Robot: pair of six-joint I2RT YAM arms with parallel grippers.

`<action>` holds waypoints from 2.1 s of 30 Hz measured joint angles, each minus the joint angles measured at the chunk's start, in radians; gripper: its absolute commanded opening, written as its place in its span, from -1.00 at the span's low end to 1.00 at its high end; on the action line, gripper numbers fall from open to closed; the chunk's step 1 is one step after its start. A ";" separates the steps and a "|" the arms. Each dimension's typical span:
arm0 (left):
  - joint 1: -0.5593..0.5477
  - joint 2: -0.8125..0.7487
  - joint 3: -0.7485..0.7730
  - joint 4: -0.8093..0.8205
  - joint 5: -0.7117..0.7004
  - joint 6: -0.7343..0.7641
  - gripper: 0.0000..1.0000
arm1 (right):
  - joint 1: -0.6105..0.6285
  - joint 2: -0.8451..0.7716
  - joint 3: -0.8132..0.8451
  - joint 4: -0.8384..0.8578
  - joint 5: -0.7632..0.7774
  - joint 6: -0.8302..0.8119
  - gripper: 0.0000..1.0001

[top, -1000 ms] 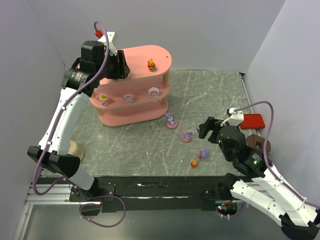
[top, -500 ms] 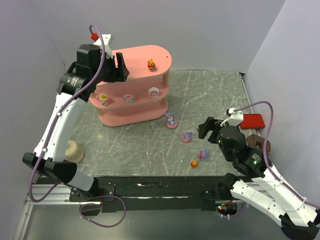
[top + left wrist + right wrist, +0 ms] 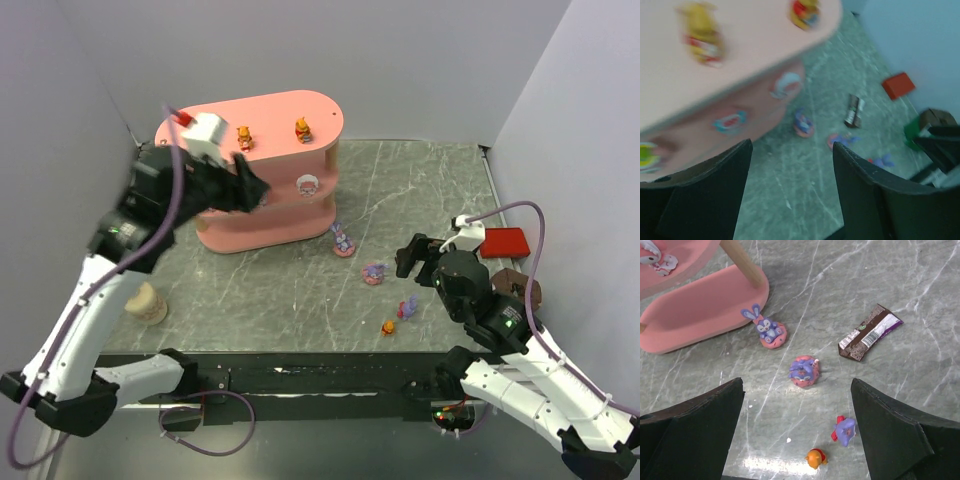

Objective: Place and organize the plastic toys onto the shelf

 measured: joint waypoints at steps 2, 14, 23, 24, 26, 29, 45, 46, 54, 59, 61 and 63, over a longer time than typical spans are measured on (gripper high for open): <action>-0.131 -0.008 -0.073 0.035 -0.015 -0.020 0.45 | -0.002 -0.001 0.000 -0.003 0.003 0.000 0.89; -0.711 0.173 -0.375 0.282 -0.329 -0.278 0.77 | -0.011 -0.042 0.005 -0.091 0.063 0.032 0.93; -0.879 0.552 -0.352 0.435 -0.491 -0.491 0.86 | -0.012 -0.225 0.040 -0.228 0.104 0.062 0.94; -0.882 0.604 -0.328 0.435 -0.492 -0.504 0.86 | -0.012 -0.260 0.047 -0.241 0.106 0.063 0.94; -0.886 0.703 -0.269 0.446 -0.491 -0.519 0.81 | -0.013 -0.322 0.062 -0.268 0.113 0.064 0.95; -0.892 0.813 -0.187 0.451 -0.476 -0.533 0.71 | -0.014 -0.378 0.087 -0.302 0.130 0.066 0.95; -0.902 0.924 -0.123 0.425 -0.465 -0.566 0.47 | -0.016 -0.397 0.092 -0.348 0.134 0.069 0.95; -0.905 0.924 -0.131 0.418 -0.471 -0.567 0.45 | -0.016 -0.396 0.092 -0.348 0.134 0.069 0.95; -0.932 0.907 -0.178 0.400 -0.500 -0.579 -0.17 | -0.016 -0.364 0.090 -0.338 0.127 0.068 0.95; -0.935 0.907 -0.188 0.407 -0.519 -0.582 -0.19 | -0.016 -0.328 0.086 -0.323 0.122 0.068 0.95; -0.935 0.907 -0.191 0.414 -0.524 -0.580 -0.31 | -0.016 -0.314 0.085 -0.317 0.122 0.068 0.95; -0.935 0.906 -0.192 0.418 -0.533 -0.575 -0.51 | -0.016 -0.302 0.082 -0.311 0.121 0.068 0.94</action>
